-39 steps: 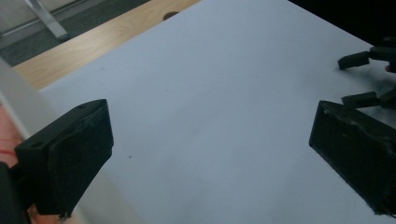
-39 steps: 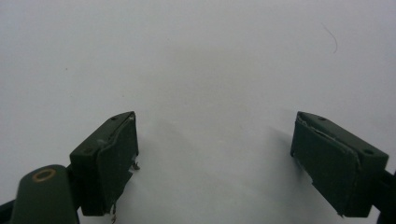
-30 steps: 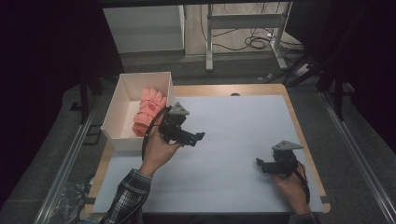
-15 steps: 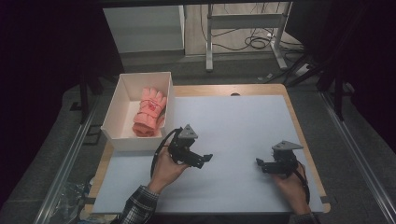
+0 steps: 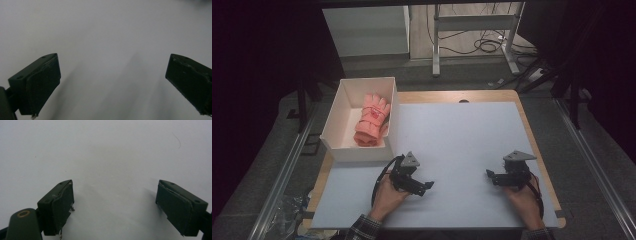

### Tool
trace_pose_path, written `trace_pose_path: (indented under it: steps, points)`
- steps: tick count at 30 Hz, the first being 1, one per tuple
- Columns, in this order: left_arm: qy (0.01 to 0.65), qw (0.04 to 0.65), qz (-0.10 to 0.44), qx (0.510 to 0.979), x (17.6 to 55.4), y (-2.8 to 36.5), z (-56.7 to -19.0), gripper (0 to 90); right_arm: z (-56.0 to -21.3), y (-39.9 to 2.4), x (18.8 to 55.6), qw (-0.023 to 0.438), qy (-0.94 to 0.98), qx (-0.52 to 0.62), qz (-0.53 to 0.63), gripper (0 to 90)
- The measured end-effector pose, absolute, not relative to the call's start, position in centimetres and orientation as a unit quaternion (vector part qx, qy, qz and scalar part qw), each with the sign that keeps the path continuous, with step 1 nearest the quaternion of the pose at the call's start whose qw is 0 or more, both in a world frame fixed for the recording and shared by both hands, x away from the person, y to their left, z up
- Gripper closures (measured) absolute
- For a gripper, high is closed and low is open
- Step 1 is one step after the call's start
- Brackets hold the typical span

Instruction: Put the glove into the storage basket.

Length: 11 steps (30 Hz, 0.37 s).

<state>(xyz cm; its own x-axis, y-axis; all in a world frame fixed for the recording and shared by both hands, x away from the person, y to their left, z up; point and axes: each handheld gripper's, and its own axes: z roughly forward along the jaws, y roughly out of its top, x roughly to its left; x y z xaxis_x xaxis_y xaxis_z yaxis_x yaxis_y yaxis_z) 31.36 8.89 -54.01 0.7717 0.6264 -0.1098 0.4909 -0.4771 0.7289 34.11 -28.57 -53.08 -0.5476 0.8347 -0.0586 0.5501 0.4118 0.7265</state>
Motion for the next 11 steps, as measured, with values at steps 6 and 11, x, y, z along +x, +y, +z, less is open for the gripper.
trace_pose_path:
  steps: [6, 11]
  points:
    - [0.324, 0.355, 0.108, 0.87, 31.02, 8.44, -54.64, 0.0, -53.08, -28.57, 34.1, 0.212, 0.813, 0.426, 0.336, 15.2]
    - [0.322, 0.353, 0.113, 0.871, 30.93, 8.31, -54.71, 0.0, -53.09, -28.58, 34.09, 0.212, 0.813, 0.426, 0.335, 15.1]
